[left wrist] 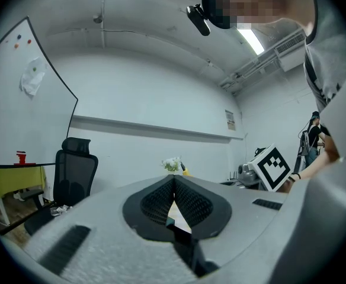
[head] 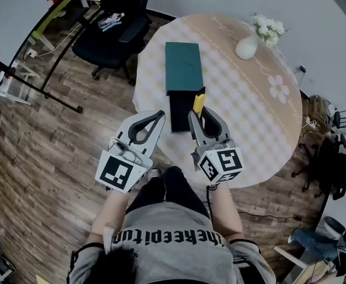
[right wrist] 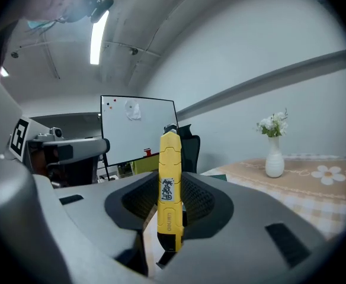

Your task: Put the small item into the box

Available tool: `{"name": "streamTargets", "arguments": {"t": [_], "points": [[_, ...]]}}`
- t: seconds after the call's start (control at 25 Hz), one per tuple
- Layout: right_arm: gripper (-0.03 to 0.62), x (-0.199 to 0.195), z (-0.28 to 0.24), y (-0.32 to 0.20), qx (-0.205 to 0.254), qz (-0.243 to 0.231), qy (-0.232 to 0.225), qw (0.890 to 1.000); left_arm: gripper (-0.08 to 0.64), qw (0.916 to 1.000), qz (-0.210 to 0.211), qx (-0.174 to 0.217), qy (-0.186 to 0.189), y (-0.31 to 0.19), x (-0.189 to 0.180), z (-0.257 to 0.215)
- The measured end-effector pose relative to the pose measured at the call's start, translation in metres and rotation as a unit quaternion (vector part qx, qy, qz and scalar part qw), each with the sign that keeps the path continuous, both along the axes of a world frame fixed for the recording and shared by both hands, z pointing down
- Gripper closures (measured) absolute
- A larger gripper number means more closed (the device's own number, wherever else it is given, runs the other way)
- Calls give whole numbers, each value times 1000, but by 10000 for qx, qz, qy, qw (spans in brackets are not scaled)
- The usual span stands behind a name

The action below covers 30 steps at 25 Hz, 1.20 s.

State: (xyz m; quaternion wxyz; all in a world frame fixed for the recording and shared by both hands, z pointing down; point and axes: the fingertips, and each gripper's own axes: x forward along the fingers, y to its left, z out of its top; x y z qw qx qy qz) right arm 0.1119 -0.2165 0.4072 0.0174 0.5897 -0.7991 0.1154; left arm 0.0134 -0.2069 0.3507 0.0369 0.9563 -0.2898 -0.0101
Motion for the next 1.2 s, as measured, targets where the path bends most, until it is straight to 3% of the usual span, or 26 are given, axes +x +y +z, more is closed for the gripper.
{"name": "streamTargets", "arguments": {"t": [0.64, 1.2], "points": [[476, 11, 99, -37, -1282, -233, 367, 9908, 545, 9977, -611, -277, -106, -26, -17, 28], [476, 22, 163, -48, -2291, -267, 631, 9710, 545, 9946, -896, -485, -195, -41, -22, 45]]}}
